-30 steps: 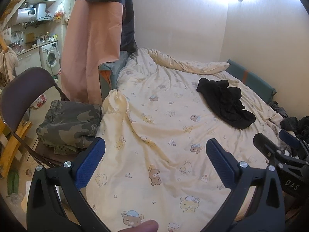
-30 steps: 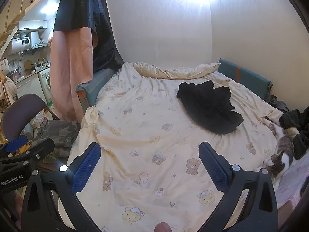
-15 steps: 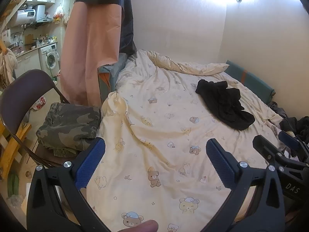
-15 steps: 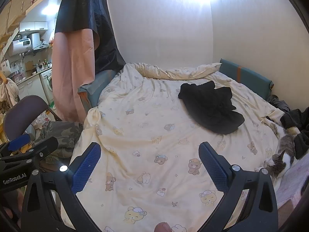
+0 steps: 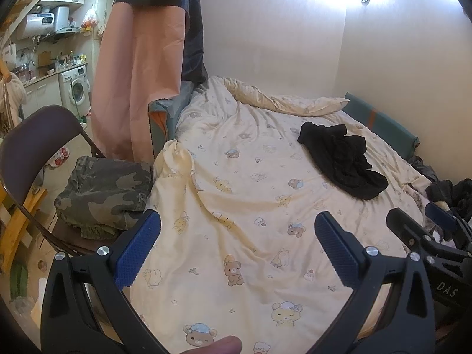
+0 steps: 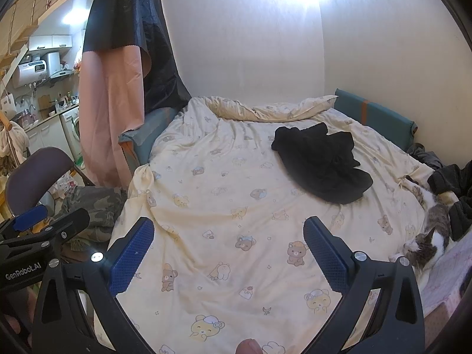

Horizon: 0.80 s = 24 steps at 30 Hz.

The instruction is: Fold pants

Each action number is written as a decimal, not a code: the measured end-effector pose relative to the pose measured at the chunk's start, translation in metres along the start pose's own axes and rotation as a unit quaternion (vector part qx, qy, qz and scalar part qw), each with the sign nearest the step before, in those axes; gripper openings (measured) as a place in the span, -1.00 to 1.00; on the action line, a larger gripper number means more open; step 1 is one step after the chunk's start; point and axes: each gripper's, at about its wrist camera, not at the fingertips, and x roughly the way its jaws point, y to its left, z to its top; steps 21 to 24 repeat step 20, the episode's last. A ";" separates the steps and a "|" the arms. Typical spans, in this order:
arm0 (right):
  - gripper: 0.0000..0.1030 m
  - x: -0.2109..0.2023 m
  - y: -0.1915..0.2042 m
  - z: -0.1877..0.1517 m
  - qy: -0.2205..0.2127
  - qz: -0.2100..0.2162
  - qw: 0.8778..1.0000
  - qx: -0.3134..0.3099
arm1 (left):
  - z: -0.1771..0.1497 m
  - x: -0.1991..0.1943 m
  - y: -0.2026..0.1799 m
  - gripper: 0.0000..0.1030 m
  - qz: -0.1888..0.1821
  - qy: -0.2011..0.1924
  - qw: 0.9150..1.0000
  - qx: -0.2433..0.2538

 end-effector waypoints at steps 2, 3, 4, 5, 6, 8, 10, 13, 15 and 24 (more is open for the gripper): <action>1.00 -0.001 0.000 -0.001 0.000 0.000 1.000 0.000 | 0.000 0.000 -0.001 1.00 0.001 0.000 1.000 0.000; 1.00 -0.003 0.001 -0.001 -0.001 0.000 1.000 0.001 | 0.000 -0.001 -0.001 1.00 0.001 -0.001 1.000 0.000; 1.00 -0.003 0.001 -0.001 -0.001 0.000 1.000 0.001 | 0.000 -0.001 -0.001 1.00 0.000 0.000 1.000 -0.001; 1.00 -0.003 0.001 -0.002 0.000 -0.001 1.000 0.001 | 0.000 0.000 -0.001 1.00 -0.001 0.001 1.000 -0.002; 1.00 -0.003 0.002 -0.002 0.000 -0.001 1.000 0.002 | 0.001 0.000 -0.002 1.00 0.000 0.002 1.000 -0.003; 1.00 -0.003 0.001 -0.002 -0.001 -0.001 1.000 0.002 | 0.001 -0.001 -0.004 1.00 0.001 0.002 1.000 -0.006; 1.00 -0.004 0.002 -0.002 -0.002 -0.001 1.000 0.001 | 0.002 -0.002 -0.005 1.00 0.001 0.001 1.000 -0.007; 1.00 -0.005 0.002 -0.002 -0.003 -0.002 1.000 0.002 | 0.002 -0.003 -0.007 1.00 0.001 0.001 1.000 -0.011; 1.00 -0.006 0.004 -0.002 -0.003 -0.002 1.000 0.004 | 0.002 -0.004 -0.008 1.00 0.001 0.002 1.000 -0.015; 1.00 -0.011 0.006 -0.004 -0.005 -0.003 1.000 0.006 | 0.000 -0.007 -0.009 1.00 0.002 -0.004 1.000 -0.020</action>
